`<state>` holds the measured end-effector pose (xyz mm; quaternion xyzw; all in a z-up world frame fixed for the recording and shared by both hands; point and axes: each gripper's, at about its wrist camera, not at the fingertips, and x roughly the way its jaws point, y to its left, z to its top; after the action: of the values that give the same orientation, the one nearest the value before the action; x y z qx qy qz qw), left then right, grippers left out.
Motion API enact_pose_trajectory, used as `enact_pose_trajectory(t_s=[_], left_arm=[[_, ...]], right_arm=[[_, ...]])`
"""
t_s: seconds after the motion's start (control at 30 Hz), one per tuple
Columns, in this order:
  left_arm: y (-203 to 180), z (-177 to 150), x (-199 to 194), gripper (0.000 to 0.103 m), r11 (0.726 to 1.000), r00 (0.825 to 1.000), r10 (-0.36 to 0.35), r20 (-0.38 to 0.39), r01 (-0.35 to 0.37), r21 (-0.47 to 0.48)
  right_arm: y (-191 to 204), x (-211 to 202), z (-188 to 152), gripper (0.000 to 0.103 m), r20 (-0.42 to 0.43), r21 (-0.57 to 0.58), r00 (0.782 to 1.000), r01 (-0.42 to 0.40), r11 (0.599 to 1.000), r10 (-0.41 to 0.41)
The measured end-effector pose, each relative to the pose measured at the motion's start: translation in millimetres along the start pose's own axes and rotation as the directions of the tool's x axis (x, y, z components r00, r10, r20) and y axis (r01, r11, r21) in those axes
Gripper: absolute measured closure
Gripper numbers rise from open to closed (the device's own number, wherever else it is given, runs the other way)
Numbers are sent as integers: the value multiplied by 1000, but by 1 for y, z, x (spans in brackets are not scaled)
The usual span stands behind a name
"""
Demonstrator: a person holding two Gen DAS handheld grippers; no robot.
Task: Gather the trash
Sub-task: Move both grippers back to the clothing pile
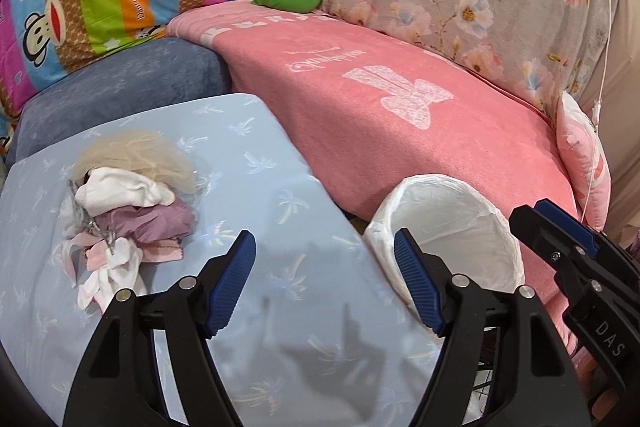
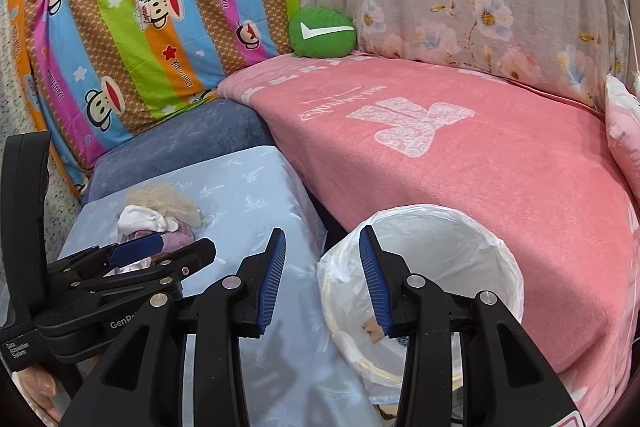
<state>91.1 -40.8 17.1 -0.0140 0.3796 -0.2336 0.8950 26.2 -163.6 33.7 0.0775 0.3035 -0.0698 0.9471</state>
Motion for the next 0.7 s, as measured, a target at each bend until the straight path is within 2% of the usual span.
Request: enact_pose_trajectory(t_s=[0.13, 0.27, 0.57, 0.7], left_arm=[[16, -3, -2, 34, 1000, 1000, 13, -3, -13, -20], [29, -6, -3, 28, 999, 1000, 26, -7, -27, -39], [67, -16, -4, 19, 993, 998, 63, -25, -65, -100], [87, -22, -2, 19, 987, 995, 86, -41, -91, -129]], right_arm=[[14, 5, 0, 64, -11, -18, 1000, -14, 1000, 14], [26, 9, -1, 60, -17, -33, 1000, -23, 999, 22], [57, 21, -6, 59, -44, -69, 998, -53, 996, 50], [69, 28, -8, 59, -60, -82, 996, -67, 994, 62]])
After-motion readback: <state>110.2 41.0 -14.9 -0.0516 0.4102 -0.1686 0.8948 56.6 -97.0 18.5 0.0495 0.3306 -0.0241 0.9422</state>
